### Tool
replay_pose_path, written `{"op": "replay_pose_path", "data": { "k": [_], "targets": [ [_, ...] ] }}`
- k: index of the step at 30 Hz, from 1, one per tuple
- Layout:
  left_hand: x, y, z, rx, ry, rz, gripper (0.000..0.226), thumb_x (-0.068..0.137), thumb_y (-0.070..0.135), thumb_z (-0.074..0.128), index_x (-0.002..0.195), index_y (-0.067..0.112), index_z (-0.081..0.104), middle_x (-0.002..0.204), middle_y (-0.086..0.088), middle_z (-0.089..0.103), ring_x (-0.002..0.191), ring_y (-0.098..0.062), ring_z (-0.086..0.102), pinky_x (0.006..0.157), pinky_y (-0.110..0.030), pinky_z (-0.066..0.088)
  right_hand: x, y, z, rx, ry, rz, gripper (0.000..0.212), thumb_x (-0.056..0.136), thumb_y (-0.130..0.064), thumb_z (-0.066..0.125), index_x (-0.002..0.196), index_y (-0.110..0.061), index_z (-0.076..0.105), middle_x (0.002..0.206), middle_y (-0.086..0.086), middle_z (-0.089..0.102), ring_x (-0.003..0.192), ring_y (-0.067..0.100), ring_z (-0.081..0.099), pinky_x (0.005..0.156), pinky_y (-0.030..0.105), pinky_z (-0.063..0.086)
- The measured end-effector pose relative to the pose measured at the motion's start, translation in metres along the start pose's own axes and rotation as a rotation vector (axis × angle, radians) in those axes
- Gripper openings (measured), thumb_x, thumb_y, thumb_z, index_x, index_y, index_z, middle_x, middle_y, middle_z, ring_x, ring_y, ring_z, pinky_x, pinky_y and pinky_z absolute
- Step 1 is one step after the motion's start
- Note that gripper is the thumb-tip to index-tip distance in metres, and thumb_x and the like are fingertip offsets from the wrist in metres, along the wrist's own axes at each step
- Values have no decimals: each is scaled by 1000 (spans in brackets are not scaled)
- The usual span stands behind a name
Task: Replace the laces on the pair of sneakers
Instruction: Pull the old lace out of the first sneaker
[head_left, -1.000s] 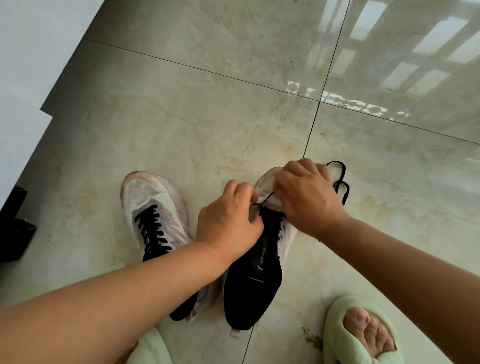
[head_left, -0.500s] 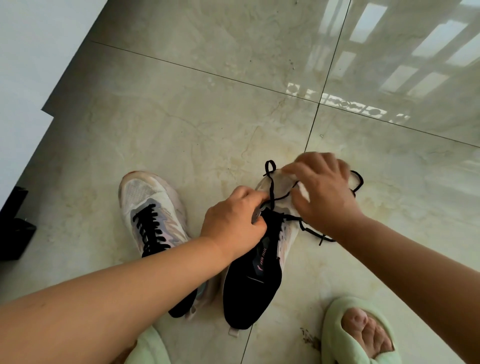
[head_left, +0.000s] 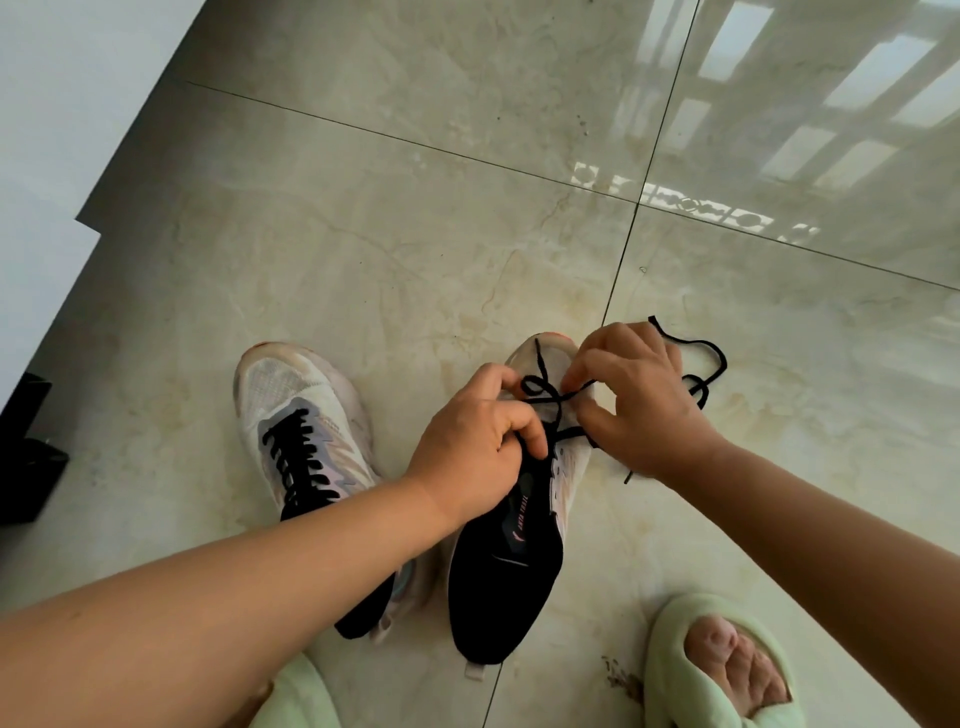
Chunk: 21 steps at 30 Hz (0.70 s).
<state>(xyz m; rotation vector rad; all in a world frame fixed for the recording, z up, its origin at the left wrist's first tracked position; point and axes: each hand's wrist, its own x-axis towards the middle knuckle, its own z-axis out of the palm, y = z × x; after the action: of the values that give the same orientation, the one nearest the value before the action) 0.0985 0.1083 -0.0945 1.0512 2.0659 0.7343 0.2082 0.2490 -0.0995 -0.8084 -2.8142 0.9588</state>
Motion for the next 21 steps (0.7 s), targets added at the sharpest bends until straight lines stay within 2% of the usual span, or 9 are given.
{"op": "replay_pose_path", "data": {
  "k": [2,6,8,11,14,17,21],
  "targets": [
    [-1,-1,0,-1,32,7,31,78,-8,53,69,17,70,113,9,51,91,-6,53,73,-11,39,1,-2,2,-1,-28,-28,15,76,-10,70,88,-19,72,95,-3,55,102,19,40,86,30,20],
    [-4,-2,-1,-39,79,46,29,71,-14,52,67,13,62,89,12,55,68,7,47,59,-5,29,4,-8,1,-5,-58,-56,15,75,-15,72,88,-22,72,92,-4,52,97,14,34,84,28,19],
    [-5,-1,-1,-43,85,34,30,71,-14,52,72,16,57,83,13,50,65,6,46,57,-7,29,5,-9,0,-39,-108,-101,12,76,-14,70,85,-20,72,91,-4,53,97,16,37,83,28,19],
    [-4,0,0,15,113,-63,31,76,-1,58,88,25,46,89,14,44,61,-1,44,56,-10,32,6,-12,3,-224,-143,-139,8,82,-15,60,85,-14,67,92,0,54,98,24,42,83,31,23],
    [-3,1,1,50,114,-174,30,79,11,62,97,26,44,98,10,47,67,-1,46,61,-11,37,9,-7,3,-429,-48,-81,3,79,-9,58,82,-10,59,89,5,49,91,27,42,82,34,21],
    [-2,5,1,63,102,-217,20,80,14,61,90,25,48,92,9,50,78,-8,51,69,-18,40,11,3,-2,-551,57,27,9,74,0,58,81,-6,58,87,10,50,87,31,44,81,35,20],
    [2,10,1,74,103,-201,15,80,12,60,84,22,51,84,10,52,74,-10,51,66,-20,40,10,11,-2,-617,58,94,22,65,5,48,83,-3,58,89,13,49,91,33,43,82,37,19]
  ]
}}
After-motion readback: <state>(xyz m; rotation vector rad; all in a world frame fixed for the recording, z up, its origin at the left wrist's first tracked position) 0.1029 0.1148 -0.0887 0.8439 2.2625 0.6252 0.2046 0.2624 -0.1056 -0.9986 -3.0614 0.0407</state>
